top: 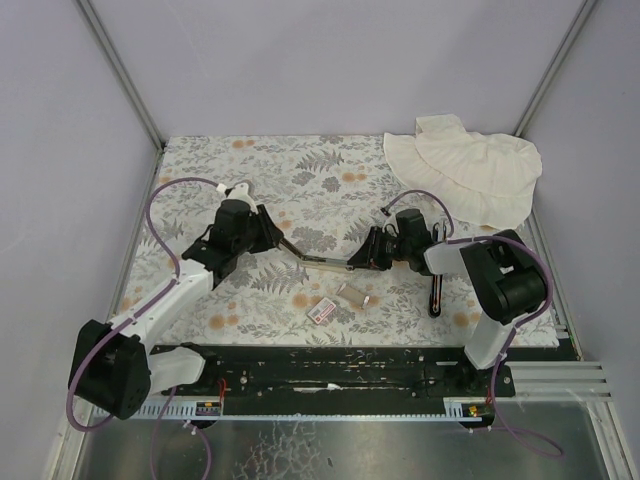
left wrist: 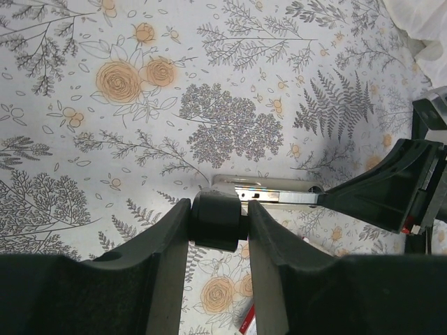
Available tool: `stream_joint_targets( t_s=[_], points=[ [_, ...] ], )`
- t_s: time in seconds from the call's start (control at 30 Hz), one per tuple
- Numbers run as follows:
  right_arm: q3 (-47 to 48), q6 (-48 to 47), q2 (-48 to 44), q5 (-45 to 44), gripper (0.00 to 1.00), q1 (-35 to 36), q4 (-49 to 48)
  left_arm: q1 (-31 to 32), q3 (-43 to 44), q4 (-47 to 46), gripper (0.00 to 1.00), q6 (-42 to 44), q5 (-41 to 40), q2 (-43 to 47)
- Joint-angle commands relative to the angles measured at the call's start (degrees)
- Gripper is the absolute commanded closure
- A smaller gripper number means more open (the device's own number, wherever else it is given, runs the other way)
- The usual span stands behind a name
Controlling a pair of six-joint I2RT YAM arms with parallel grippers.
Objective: Load the staples into the stapler
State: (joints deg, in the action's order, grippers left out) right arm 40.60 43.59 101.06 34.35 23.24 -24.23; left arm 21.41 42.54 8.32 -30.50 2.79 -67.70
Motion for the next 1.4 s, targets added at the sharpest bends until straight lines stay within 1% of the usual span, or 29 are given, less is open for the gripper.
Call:
stream_joint_targets(
  t_s=[0.0,0.1,0.3,0.5,0.6,0.73,0.87,1.0,1.17,1.3,1.37],
  points=[
    [1.0,-1.0,1.5,-0.5,0.69,1.0,-0.8,5.1,4.8,2.0,0.78,1.4,-5.1,-1.1],
    [1.0,-1.3,1.3,-0.7,0.69,1.0,-0.3,8.8,7.8,4.1,0.69,1.7,-10.1,-3.3],
    [1.0,-1.8,1.2,-0.9,0.7,1.0,0.1,15.0,13.2,7.1,0.57,1.9,-17.9,-8.3],
    [1.0,-2.0,1.3,-0.9,0.7,1.0,0.2,18.9,17.4,8.7,0.52,2.7,-22.0,-12.4],
    [1.1,-2.1,1.3,-0.8,0.7,1.0,0.1,19.8,18.4,8.9,0.51,3.0,-22.5,-13.9],
    [1.1,-2.3,1.4,-0.6,0.7,1.0,0.2,20.2,19.1,8.4,0.49,3.5,-21.3,-15.3],
    [1.3,-2.7,1.3,-0.4,0.7,1.0,0.6,20.3,18.9,6.3,0.45,5.2,-17.6,-16.1],
    [1.6,-3.2,1.2,0.1,0.7,1.0,0.7,20.2,20.0,5.4,0.38,6.6,-13.6,-18.1],
    [2.2,-4.9,0.2,1.4,0.69,0.9,2.0,20.3,20.7,4.4,0.27,8.4,-8.7,-19.2],
    [3.7,-7.8,-1.0,2.4,0.65,0.8,6.4,20.1,22.5,5.6,0.19,12.0,-5.0,-20.1],
    [4.1,-9.6,-2.1,2.8,0.63,0.2,8.8,19.7,23.9,6.9,0.16,15.5,-2.7,-20.5]
  ],
)
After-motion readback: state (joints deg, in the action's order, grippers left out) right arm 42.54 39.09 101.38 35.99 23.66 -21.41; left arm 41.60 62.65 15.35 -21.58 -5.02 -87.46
